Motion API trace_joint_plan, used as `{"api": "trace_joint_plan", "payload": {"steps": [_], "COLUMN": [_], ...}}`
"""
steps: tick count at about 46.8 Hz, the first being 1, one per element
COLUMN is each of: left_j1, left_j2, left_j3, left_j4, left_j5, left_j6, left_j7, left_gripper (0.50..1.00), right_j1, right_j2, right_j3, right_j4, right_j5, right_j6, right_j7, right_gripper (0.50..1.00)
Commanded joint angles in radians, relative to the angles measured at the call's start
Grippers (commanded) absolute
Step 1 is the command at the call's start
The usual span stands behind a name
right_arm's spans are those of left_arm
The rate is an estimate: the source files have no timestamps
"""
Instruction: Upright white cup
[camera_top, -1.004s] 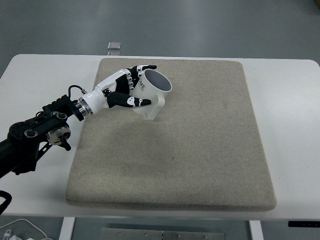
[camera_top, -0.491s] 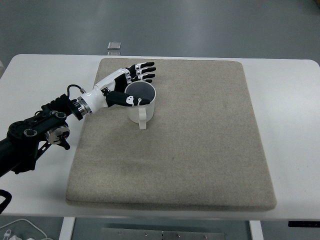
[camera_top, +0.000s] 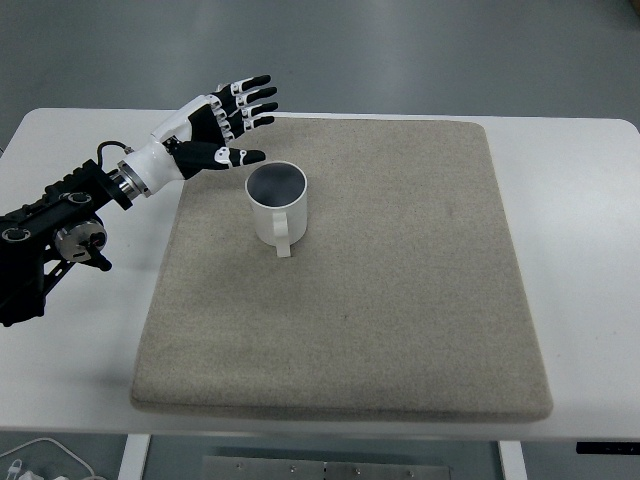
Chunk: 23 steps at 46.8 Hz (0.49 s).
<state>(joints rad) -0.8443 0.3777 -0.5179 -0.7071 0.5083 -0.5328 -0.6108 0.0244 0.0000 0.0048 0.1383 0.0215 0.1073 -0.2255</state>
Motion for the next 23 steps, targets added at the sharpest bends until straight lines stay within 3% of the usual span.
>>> {"api": "trace_joint_plan", "payload": {"steps": [1,21,23], "left_j1": [-0.01,-0.062,-0.064], "left_j2": [0.012,0.02,0.017], "left_j3": [-0.001,-0.002,-0.004], "left_j4": [0.0,0.121,0.141], "left_j5": [-0.03,-0.137,-0.157], "left_j6": [-0.001,-0.012,-0.012], "left_j7": [0.0,0.0,0.023], "left_gripper": [0.984,0.994,0.994], "right_j1": [0.0,0.0,0.0], "right_j2": [0.0,0.0,0.0], "right_j3": [0.0,0.0,0.0], "right_j4": [0.001,0.001,0.0], "right_j5": [0.0,0.0,0.0], "right_j6": [0.0,0.0,0.0], "right_j7": [0.0,0.0,0.0], "right_gripper": [0.93,0.93,0.93]}}
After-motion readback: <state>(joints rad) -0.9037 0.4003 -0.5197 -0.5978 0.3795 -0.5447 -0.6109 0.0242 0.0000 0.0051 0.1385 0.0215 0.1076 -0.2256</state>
